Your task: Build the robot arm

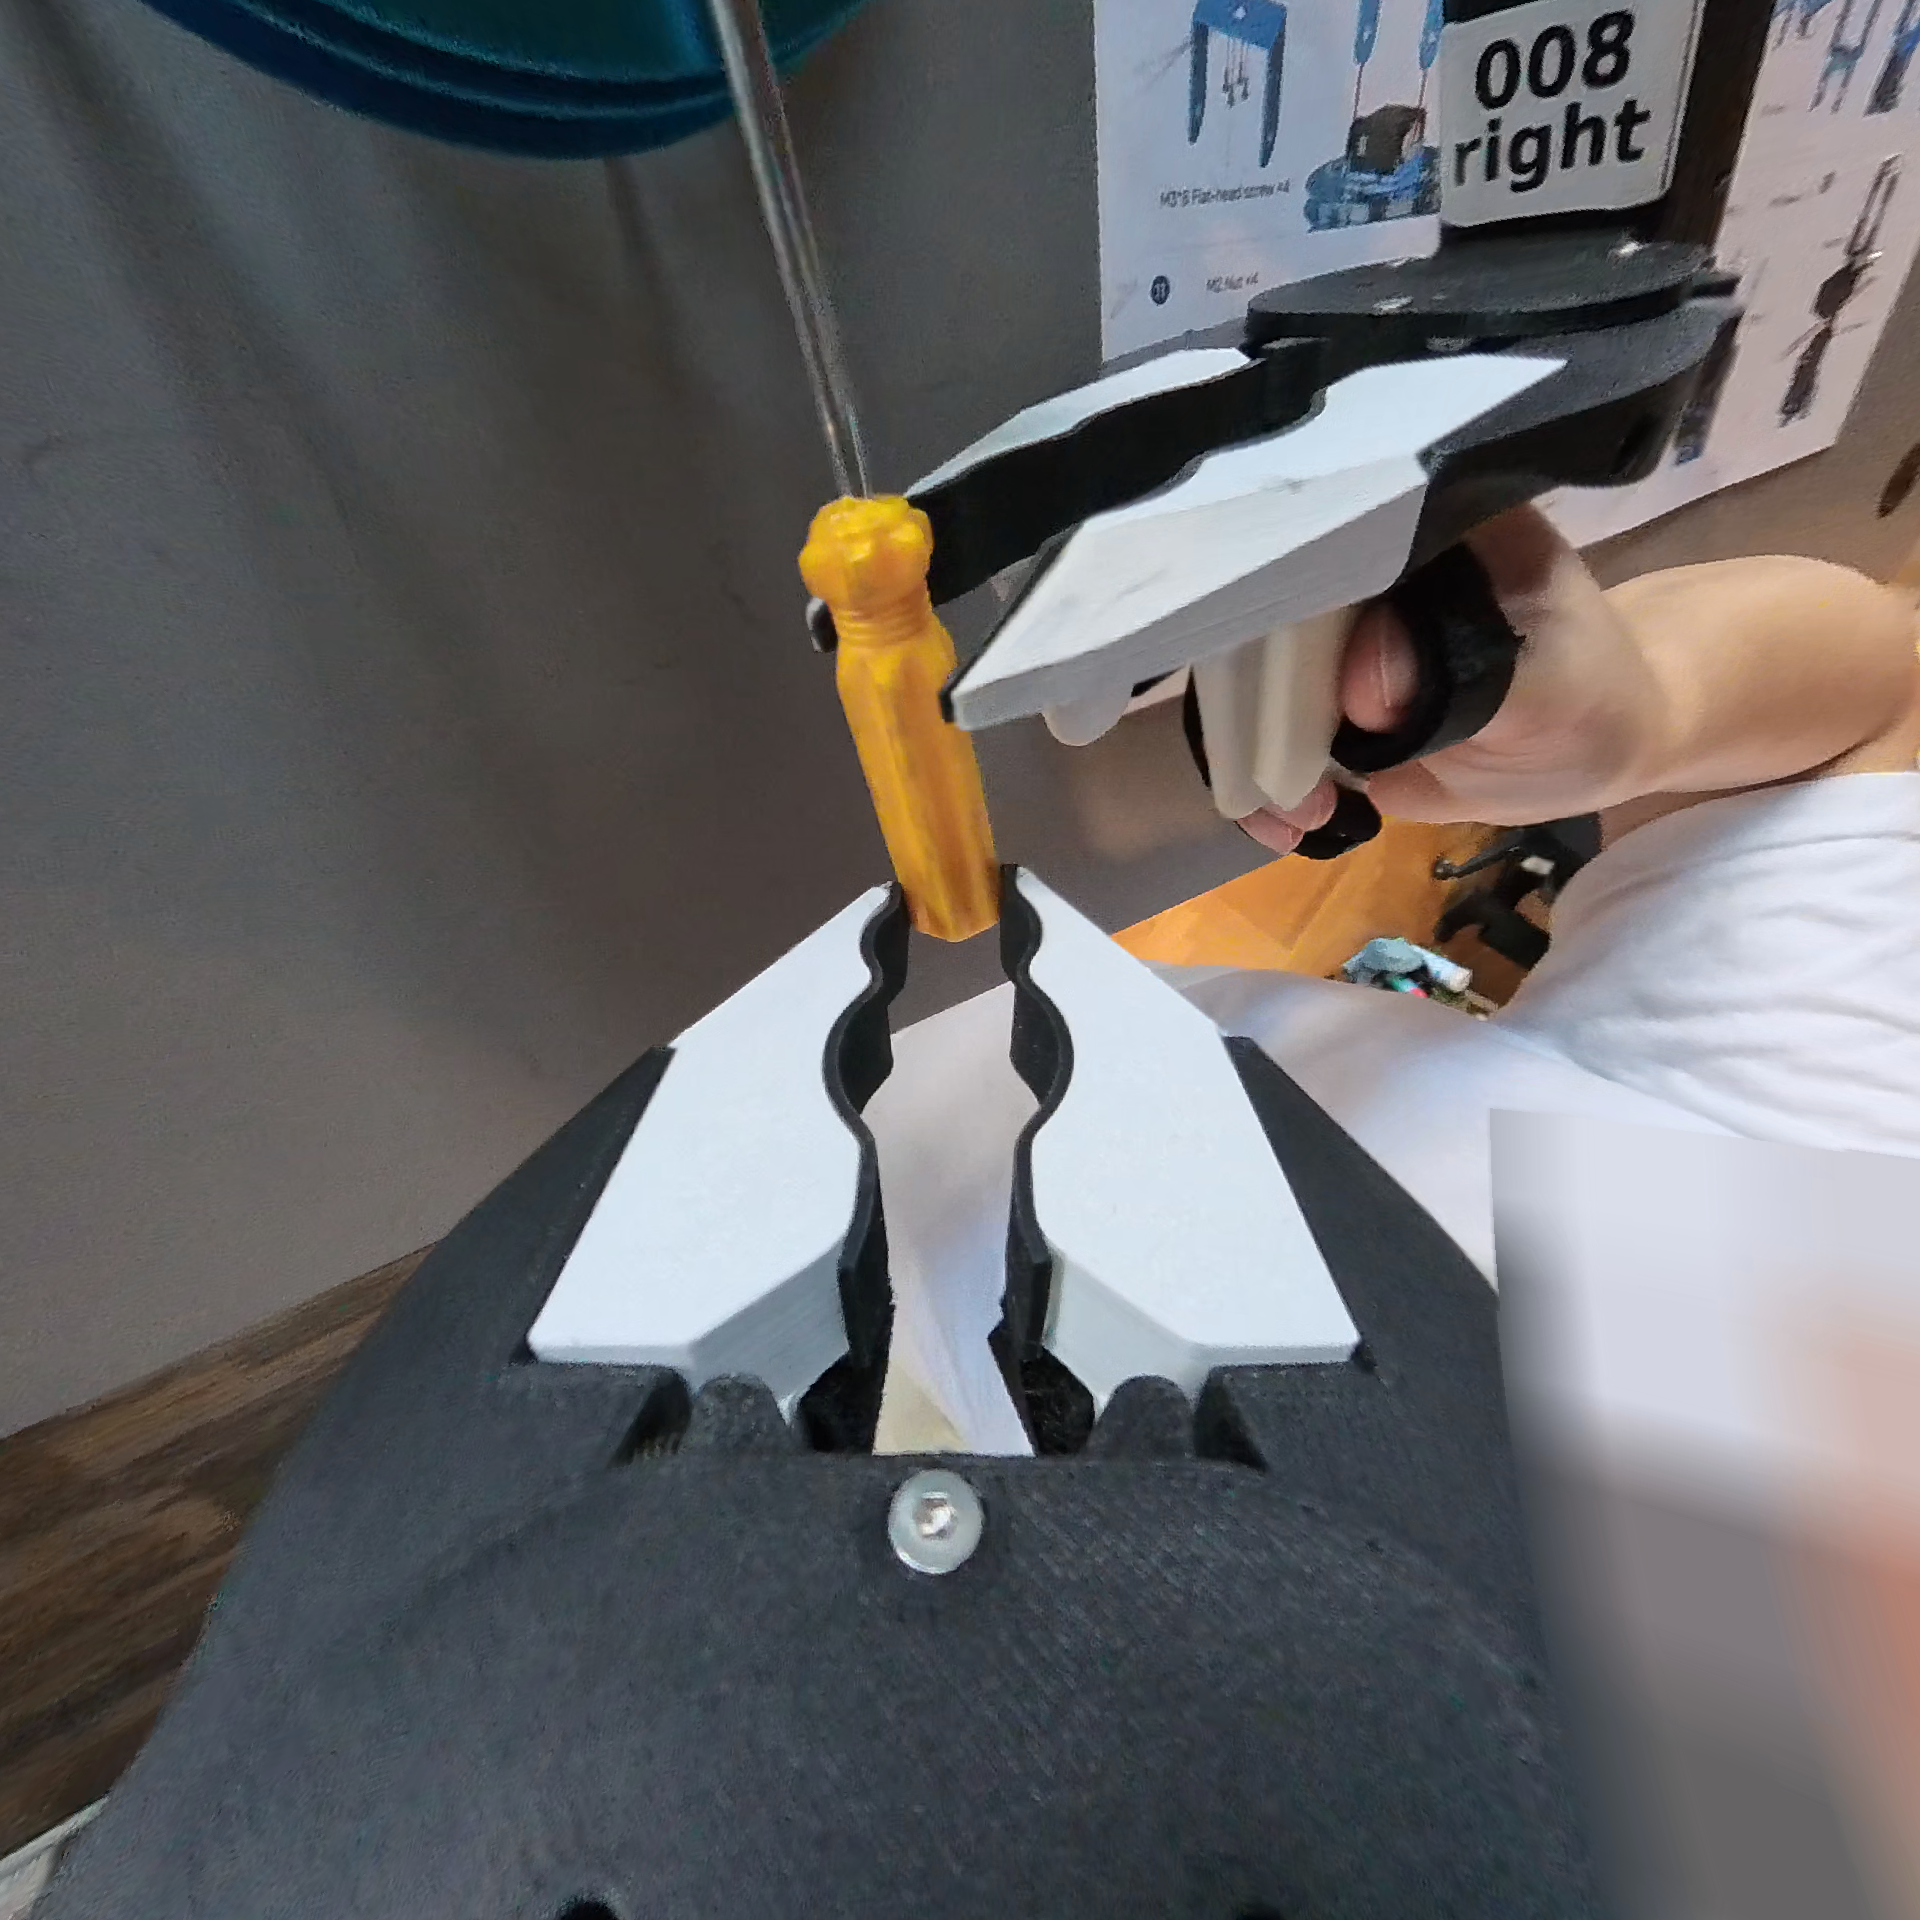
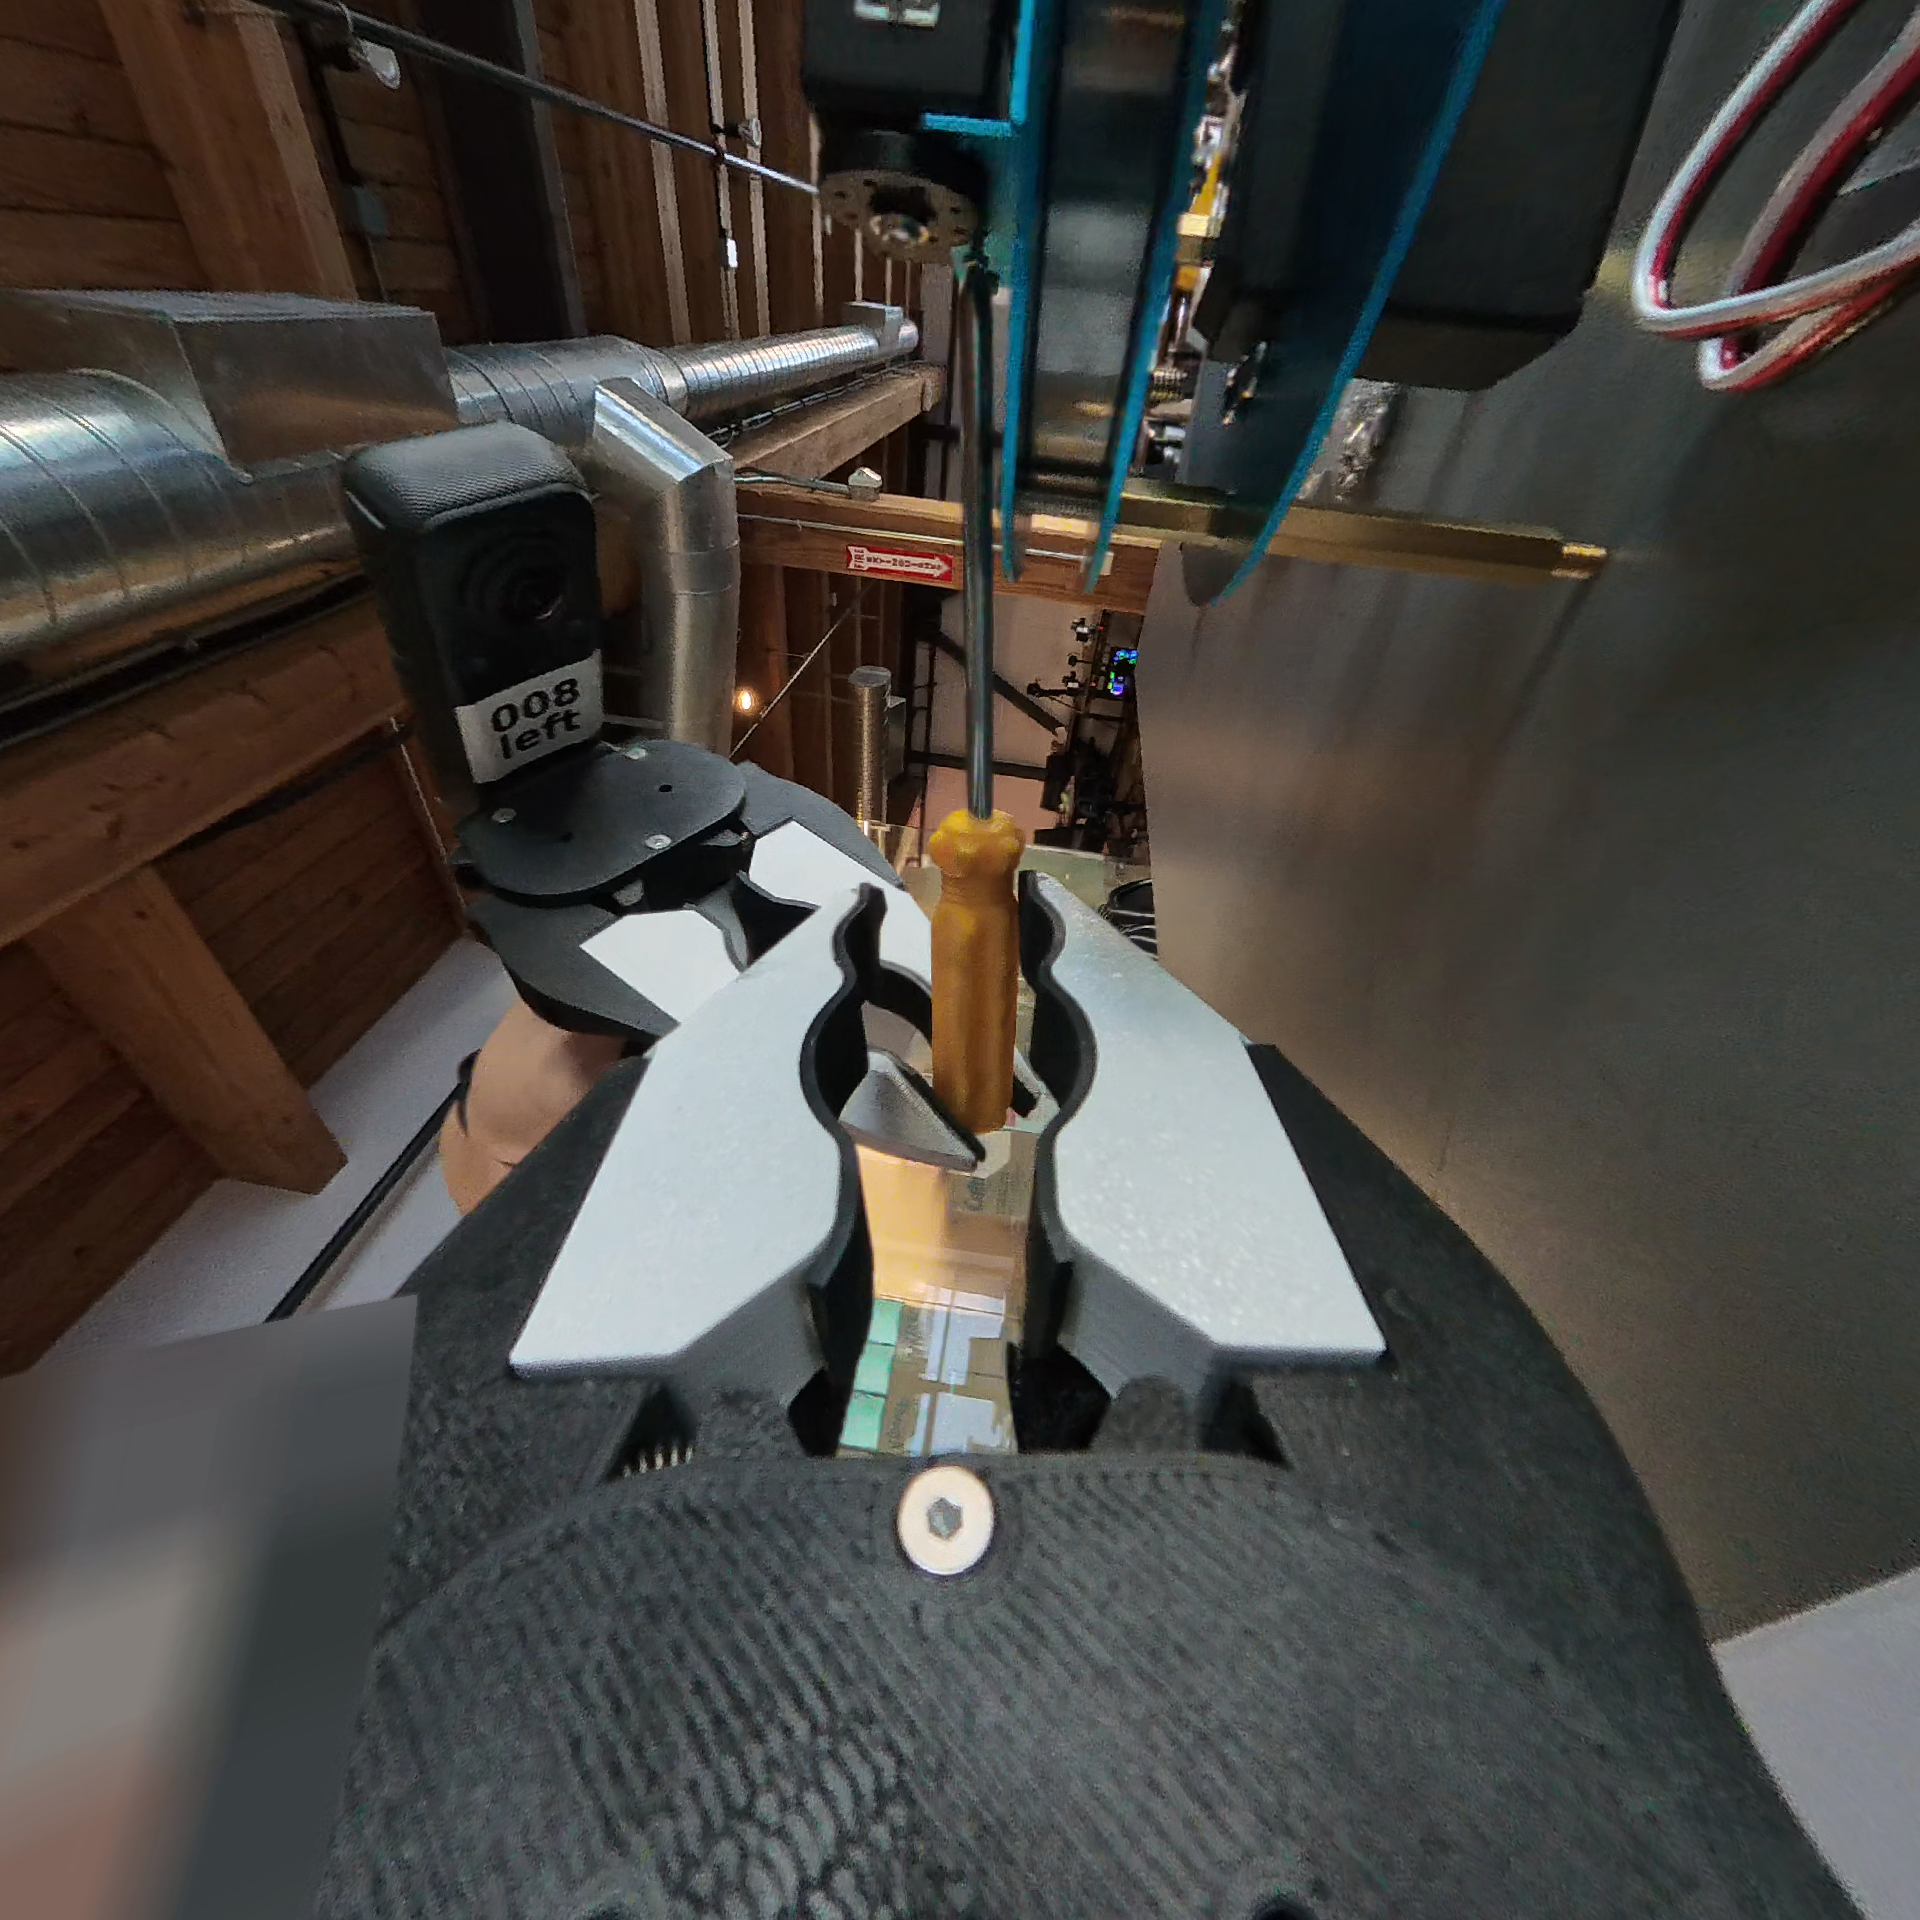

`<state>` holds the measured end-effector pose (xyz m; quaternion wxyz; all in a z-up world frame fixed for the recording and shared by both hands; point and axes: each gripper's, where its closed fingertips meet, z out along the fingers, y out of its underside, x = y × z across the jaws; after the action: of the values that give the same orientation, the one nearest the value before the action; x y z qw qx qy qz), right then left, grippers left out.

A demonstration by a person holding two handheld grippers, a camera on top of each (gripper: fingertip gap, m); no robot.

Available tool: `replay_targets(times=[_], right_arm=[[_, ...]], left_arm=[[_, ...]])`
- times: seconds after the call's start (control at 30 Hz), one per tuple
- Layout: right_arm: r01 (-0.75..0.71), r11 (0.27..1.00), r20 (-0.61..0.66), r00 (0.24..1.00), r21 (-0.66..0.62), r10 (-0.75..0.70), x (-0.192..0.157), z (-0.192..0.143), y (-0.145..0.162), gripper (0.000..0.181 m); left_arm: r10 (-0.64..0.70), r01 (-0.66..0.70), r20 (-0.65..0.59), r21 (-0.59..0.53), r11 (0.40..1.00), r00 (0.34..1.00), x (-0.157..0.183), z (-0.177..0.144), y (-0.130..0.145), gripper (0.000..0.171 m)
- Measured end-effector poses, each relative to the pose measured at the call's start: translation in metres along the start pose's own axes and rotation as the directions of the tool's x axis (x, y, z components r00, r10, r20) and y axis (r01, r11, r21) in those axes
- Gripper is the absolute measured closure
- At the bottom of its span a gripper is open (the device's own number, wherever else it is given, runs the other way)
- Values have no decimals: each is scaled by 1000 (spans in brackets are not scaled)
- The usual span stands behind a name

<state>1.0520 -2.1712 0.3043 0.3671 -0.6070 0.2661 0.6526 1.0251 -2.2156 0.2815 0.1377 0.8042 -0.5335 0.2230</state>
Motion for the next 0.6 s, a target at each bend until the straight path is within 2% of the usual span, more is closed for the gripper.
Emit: replay_targets(times=[0.07, 0.13, 0.23, 0.43, 0.5, 0.57, 0.6], right_arm=[[-2, 1000, -9, 1000, -4, 2, 1, 1, 1, 156], [7, 1000, -26, 1000, -8, -7, 3, 2, 1, 165], [5, 1000, -15, 1000, 1, -5, 1, 2, 1, 166], [-8, 1000, 21, 1000, 23, 8, -3, -1, -3, 166], [-6, 999, 18, 1000, 34, 5, -2, -2, -6, 166], [5, 999, 7, 1000, 40, -5, -1, -4, -4, 166], [8, 999, 2, 1000, 32, -8, 0, -3, -2, 167]], left_arm=[[8, -8, 18, -9, 1000, 1000, 2, 0, 0, 156], [18, -18, 30, -16, 1000, 999, 3, 0, 0, 156], [37, -36, 35, -22, 999, 999, 4, 0, 1, 155], [102, -96, -83, 71, 993, 991, 12, -2, 0, 157], [110, -92, -155, 122, 988, 982, 13, -6, 0, 171], [101, -62, -245, 163, 985, 964, 20, -10, 2, 171], [90, -43, -289, 162, 986, 953, 23, -10, 5, 166]])
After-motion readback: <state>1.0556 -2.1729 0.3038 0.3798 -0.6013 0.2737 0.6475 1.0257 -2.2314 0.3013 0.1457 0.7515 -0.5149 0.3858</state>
